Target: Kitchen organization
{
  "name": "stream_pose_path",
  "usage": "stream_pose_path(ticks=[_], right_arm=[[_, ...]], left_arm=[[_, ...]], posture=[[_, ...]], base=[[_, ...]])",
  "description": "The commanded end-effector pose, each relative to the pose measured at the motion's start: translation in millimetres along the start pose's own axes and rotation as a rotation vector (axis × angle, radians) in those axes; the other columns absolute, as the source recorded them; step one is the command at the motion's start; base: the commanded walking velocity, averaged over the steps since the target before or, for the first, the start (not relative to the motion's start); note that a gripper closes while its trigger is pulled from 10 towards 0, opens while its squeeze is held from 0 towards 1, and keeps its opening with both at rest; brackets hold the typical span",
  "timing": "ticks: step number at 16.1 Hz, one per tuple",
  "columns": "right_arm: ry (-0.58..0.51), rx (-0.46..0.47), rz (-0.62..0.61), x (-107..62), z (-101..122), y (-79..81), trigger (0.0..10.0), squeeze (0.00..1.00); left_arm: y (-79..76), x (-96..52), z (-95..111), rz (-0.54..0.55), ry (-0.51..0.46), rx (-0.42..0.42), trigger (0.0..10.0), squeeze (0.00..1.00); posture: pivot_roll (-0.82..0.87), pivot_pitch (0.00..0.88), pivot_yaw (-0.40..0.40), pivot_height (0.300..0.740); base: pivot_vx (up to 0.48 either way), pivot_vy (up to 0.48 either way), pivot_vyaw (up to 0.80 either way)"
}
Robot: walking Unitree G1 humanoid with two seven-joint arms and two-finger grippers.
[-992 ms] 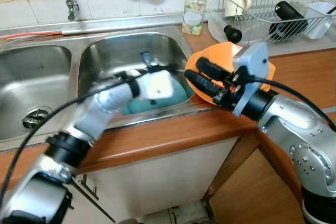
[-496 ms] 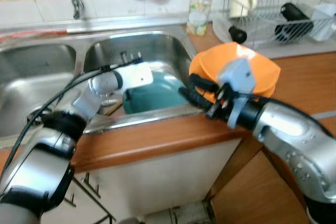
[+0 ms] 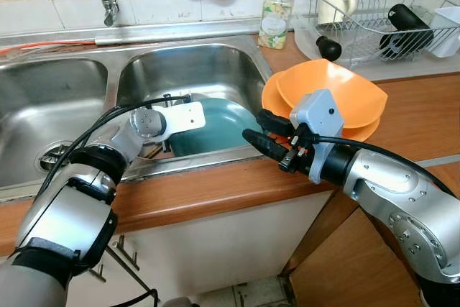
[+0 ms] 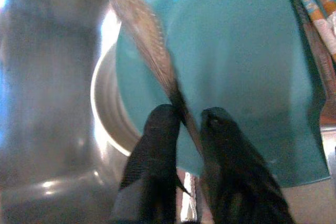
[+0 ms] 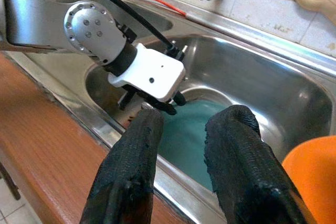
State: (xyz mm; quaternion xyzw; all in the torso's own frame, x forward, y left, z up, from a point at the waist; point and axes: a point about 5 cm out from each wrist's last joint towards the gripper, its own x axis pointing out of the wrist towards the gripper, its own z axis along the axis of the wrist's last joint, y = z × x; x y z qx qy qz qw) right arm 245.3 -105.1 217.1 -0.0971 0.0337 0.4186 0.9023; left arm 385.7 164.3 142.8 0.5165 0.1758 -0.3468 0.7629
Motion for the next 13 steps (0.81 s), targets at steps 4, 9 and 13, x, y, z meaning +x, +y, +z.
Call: stream_pose_path(ticks=[4,9,13], right_arm=[[-0.008,-0.010,-0.074,0.1,3.1,-7.4,10.0,0.00],[-0.049,0.059,-0.336,-2.9,12.4,-48.4,10.0,1.00],[-0.019,0.148,-0.622,-21.4,8.1,-95.3,10.0,1.00]], left_arm=[[5.2,-1.3,2.6,0.029,-0.033,-0.026,10.0,1.00],[21.4,-10.2,13.8,0.278,-0.230,-0.189,10.0,0.00],[15.1,-28.1,23.6,0.383,-0.517,-0.412,10.0,0.00]], posture=[[-0.06,0.000,0.045,0.740],[-0.06,0.000,0.035,0.740],[-0.05,0.000,0.023,0.740]], base=[[0.000,0.000,0.00],[0.000,0.000,0.00],[0.000,0.000,0.00]])
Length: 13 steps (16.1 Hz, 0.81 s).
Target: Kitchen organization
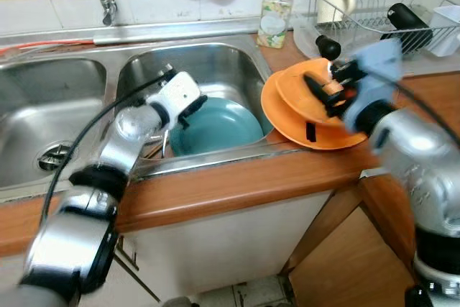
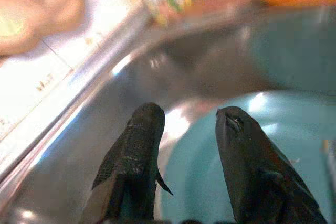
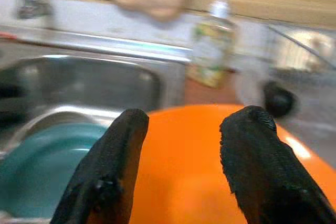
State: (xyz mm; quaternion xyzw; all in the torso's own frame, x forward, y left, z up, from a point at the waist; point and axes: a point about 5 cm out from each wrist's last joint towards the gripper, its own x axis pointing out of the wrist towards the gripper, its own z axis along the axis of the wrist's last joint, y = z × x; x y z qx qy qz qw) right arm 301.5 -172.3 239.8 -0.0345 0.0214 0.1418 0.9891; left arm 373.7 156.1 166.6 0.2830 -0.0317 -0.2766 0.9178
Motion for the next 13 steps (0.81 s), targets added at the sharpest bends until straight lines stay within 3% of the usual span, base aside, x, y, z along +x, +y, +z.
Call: stream_pose_path(ticks=[1,4,5,6,11,12,13], right_arm=[[0.013,0.012,-0.064,0.3,1.7,-12.1,10.0,1.00],[0.082,0.071,-0.218,-0.8,-2.7,-44.1,10.0,1.00],[0.133,0.108,-0.243,-1.4,-7.8,-56.0,10.0,0.39],[0.167,0.147,-0.248,-2.3,-11.9,-60.8,10.0,0.00],[0.245,0.286,-0.284,-5.8,-23.6,-69.9,10.0,0.00],[0.265,0.315,-0.288,-6.8,-27.1,-71.0,9.4,0.00],[0.286,0.335,-0.295,-8.0,-31.1,-72.2,3.7,0.00]], left_arm=[[6.4,-3.0,11.9,0.025,-0.066,-0.025,10.0,0.00],[-7.2,-23.6,17.0,-0.017,-0.179,-0.105,10.0,0.00],[-14.5,-35.6,18.0,-0.031,-0.201,-0.153,10.0,0.00],[-21.3,-42.9,21.0,-0.057,-0.220,-0.199,10.0,0.00],[-44.6,-62.2,31.8,-0.160,-0.240,-0.297,10.0,0.00],[-47.3,-65.6,33.2,-0.167,-0.237,-0.317,10.0,0.00],[-49.1,-68.3,34.2,-0.168,-0.236,-0.332,10.0,0.00]], posture=[[-0.05,0.000,0.021,0.740],[-0.05,0.000,0.005,0.740],[-0.05,0.000,0.004,0.740],[-0.05,0.000,0.004,0.740],[-0.05,0.000,0.005,0.740],[-0.05,0.000,0.005,0.740],[-0.05,0.000,0.005,0.740]], base=[[0.000,0.000,0.00],[0.000,0.000,0.00],[0.000,0.000,0.00],[0.000,0.000,0.00],[0.000,0.000,0.00],[0.000,0.000,0.00],[0.000,0.000,0.00]])
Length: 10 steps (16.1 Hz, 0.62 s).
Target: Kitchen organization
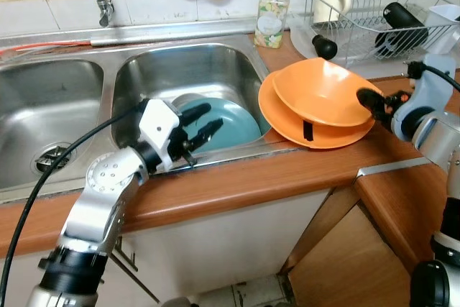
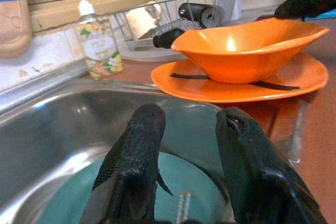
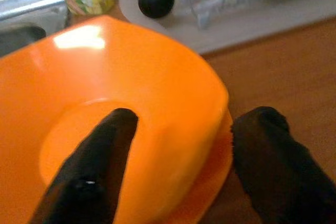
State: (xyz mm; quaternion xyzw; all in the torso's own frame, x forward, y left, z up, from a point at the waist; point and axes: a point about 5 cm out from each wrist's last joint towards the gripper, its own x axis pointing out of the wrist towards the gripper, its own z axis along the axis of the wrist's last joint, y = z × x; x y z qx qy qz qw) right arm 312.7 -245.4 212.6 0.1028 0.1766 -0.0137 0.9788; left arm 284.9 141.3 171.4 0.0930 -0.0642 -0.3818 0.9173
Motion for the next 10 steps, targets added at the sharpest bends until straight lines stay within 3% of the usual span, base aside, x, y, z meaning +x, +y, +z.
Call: stream_pose_path(ticks=[1,10], right_arm=[[0.035,0.062,0.021,1.0,-3.4,0.2,0.0,0.00],[0.108,0.242,0.079,5.2,-18.7,8.1,0.0,0.00]], left_arm=[[-2.3,-2.5,5.0,-0.005,0.001,-0.006,10.0,0.00],[-11.7,-5.2,9.3,-0.017,0.039,-0.038,10.0,0.00]], posture=[[-0.04,0.000,0.004,0.740],[-0.04,0.000,0.008,0.740]], base=[[0.000,0.000,0.00],[0.000,0.000,0.00]])
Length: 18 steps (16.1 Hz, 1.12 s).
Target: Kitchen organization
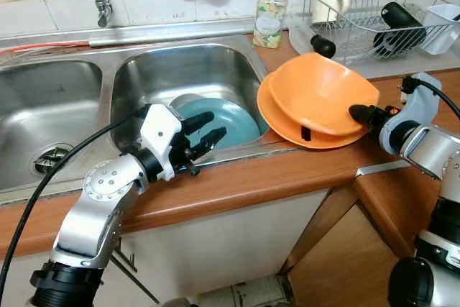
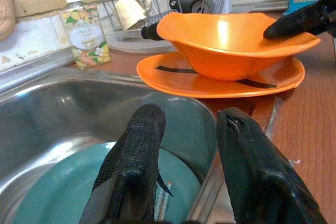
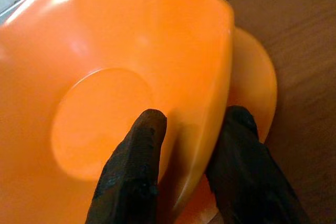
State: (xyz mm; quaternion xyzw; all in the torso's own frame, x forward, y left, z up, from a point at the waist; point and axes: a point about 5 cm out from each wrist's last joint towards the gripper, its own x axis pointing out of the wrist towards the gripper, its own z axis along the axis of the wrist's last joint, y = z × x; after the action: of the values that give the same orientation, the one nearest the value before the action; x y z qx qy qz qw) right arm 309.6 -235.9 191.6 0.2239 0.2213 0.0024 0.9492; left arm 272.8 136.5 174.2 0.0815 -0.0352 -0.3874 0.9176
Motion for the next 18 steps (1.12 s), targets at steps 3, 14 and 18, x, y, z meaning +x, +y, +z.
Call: stream_pose_path(ticks=[3,14,18], right_arm=[[0.001,0.021,0.010,0.6,2.6,4.2,0.0,0.00],[-0.257,0.018,0.204,-6.8,40.9,38.1,0.0,0.00],[-0.353,-0.085,0.324,-17.3,51.6,56.3,0.0,0.00]], left_arm=[[-2.0,0.9,3.9,-0.006,-0.001,0.004,10.0,0.00],[6.9,13.8,15.6,0.039,-0.064,-0.056,10.0,0.00],[9.8,24.2,21.0,0.041,-0.114,-0.123,10.0,0.00]], posture=[[-0.04,0.000,0.013,0.740],[-0.03,0.000,0.008,0.740],[-0.04,0.000,0.013,0.740]], base=[[0.000,0.000,0.00],[0.000,0.000,0.00],[0.000,0.000,0.00]])
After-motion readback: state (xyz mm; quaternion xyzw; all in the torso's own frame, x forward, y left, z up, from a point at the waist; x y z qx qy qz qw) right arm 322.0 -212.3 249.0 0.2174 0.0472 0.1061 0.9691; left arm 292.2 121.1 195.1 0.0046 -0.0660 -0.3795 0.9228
